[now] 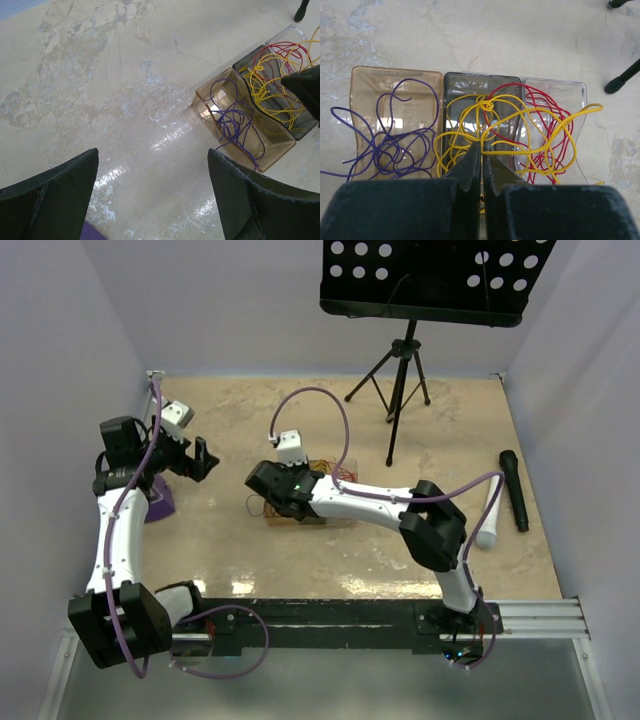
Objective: Untangle the cables
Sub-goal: Place the cable in the bin, then reset both arms
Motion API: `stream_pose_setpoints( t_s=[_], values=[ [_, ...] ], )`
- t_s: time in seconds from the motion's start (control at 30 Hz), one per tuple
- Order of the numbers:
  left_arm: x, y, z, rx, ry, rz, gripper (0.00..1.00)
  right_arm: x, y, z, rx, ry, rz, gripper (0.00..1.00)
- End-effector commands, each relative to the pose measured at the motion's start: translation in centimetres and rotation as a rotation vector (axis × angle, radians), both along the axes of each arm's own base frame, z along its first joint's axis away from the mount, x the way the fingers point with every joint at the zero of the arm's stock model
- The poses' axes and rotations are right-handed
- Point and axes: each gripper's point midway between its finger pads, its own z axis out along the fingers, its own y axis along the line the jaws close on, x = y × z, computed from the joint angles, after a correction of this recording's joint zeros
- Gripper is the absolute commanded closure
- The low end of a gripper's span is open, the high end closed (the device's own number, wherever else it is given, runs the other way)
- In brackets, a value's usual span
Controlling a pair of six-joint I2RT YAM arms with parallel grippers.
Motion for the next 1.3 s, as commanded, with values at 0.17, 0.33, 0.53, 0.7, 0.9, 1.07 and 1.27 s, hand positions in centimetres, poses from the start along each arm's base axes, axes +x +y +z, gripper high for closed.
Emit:
stream_pose_setpoints(
  t_s=[0.17,0.33,0.53,0.7,0.9,1.07,1.27],
  values=[
    [0.0,-0.1,0.8,0.015,-0.052,-0.009,0.05,0.8,-1.1,-2.3,-0.114,0.029,-0.035,1.0],
    [-0.1,-0.2,0.8,0.012,-0.05,-0.01,0.05,0.9,-0.4,-3.1,-0.017,0.075,0.008,1.0],
    [-0.1,-0.2,0.5,0.012,-0.044,-0.014,0.05,1.2,0.9,-2.2,0.009,0.089,0.038,0.9],
    [-0.5,-0.5,-0.7,-0.006,-0.012,-0.016,0.05,0.9,0.8,-1.1,0.089,0.117,0.051,0.44],
    [-0.4,-0.7,-2.7,0.0,0.044,0.012,0.0,-0.8,1.4,4.4,0.301,0.085,0.159,0.19],
    [0.4,0.5,-2.8,-0.031,0.085,0.133,0.0,-2.2,0.8,11.6,0.465,0.003,0.242,0.12],
    [1.2,2.4,-3.0,-0.017,0.121,0.269,0.0,-5.1,-3.3,19.6,0.666,-0.139,0.309,0.08]
  ],
)
